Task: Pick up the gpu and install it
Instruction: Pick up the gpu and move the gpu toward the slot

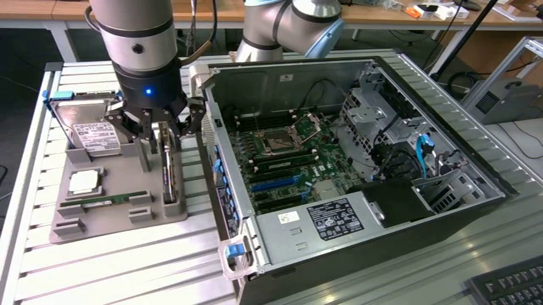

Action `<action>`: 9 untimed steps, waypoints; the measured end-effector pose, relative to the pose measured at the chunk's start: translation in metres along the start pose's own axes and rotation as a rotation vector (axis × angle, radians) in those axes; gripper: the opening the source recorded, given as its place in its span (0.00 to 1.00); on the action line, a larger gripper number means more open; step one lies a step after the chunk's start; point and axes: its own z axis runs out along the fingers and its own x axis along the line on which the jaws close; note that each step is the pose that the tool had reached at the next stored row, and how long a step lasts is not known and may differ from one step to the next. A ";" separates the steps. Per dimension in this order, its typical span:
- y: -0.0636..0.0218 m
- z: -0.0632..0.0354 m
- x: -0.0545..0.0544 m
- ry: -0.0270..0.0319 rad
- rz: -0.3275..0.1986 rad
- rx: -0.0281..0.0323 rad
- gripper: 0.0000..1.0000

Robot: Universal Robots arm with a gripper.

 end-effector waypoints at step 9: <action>0.0075 0.0036 0.000 -0.0013 0.000 0.0164 0.44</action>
